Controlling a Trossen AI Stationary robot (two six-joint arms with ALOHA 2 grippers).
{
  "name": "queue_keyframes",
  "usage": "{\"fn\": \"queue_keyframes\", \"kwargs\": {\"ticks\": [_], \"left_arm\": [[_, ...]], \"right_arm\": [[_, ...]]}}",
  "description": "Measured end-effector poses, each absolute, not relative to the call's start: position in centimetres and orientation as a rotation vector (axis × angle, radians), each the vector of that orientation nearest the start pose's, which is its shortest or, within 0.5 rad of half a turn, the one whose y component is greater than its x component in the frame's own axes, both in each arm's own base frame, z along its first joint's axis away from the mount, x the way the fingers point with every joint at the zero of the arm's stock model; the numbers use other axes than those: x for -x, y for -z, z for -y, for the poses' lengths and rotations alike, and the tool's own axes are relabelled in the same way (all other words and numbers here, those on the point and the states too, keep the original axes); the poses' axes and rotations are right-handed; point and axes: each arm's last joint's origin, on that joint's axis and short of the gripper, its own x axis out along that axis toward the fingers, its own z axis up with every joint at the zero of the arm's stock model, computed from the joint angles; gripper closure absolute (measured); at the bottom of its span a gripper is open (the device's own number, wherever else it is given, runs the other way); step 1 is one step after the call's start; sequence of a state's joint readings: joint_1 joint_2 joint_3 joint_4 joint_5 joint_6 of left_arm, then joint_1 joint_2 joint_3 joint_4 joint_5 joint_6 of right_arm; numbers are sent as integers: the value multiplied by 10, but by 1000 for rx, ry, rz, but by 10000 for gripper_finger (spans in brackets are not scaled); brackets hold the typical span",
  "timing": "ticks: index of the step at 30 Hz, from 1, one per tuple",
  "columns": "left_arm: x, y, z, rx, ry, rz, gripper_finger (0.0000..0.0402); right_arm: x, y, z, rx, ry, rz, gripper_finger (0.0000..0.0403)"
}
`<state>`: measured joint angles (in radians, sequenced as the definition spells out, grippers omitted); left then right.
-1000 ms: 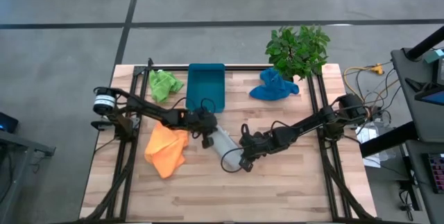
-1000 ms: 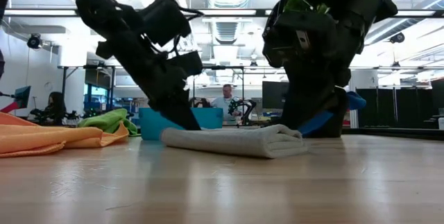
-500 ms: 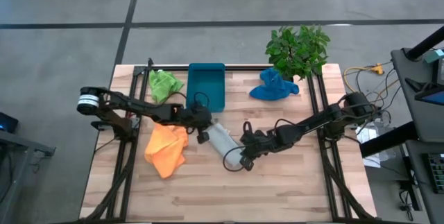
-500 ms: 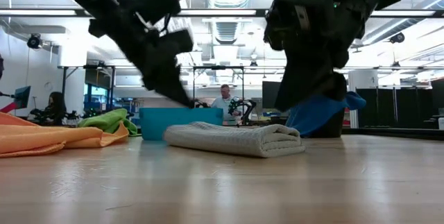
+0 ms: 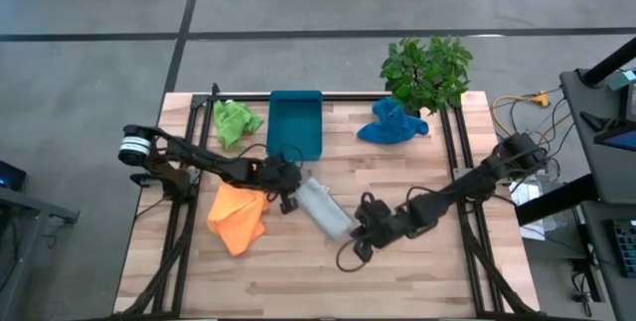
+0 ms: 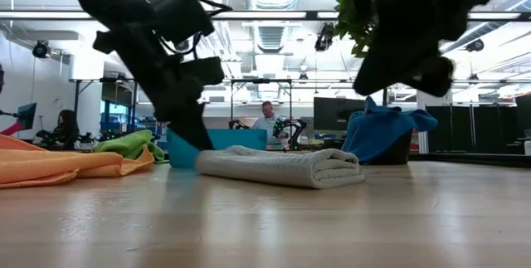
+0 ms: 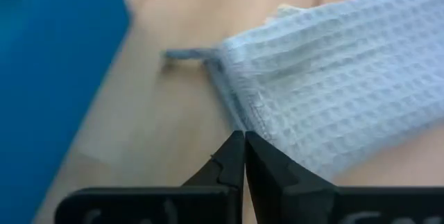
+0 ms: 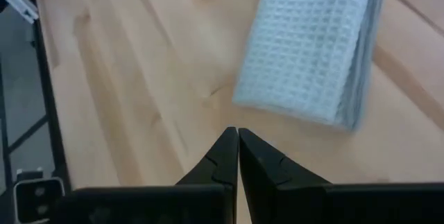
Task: Fold microfiber towels
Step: Put the grey microfiber cloth into the blue bin
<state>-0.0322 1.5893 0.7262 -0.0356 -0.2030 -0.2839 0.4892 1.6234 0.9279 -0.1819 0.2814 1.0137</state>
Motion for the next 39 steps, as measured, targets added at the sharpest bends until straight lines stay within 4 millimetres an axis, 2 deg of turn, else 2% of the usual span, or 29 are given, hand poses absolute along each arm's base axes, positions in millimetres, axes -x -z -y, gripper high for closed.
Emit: {"fn": "queue_keyframes", "kwargs": {"ticks": [8,12,19,22,25,32,37,39], "left_arm": [[-304,-130,46,178,-228,-894,401],[-313,-126,75,216,-199,-883,401],[-340,-130,141,225,12,-805,401],[-348,-139,160,219,58,-806,401],[-351,-152,168,187,31,-815,401],[-351,-188,164,168,-62,-716,401],[-364,-194,150,200,-105,-664,401],[-371,-189,142,221,-103,-662,401]], "right_arm": [[-261,-190,-175,-630,250,-781,394],[-250,-192,-188,-634,240,-774,394],[-233,-192,-207,-619,193,-788,394],[-226,-195,-214,-620,178,-777,394],[-220,-198,-223,-631,150,-774,394],[-209,-191,-233,-687,154,-806,394],[-210,-176,-231,-716,220,-870,394],[-212,-167,-230,-708,239,-924,394]]}}
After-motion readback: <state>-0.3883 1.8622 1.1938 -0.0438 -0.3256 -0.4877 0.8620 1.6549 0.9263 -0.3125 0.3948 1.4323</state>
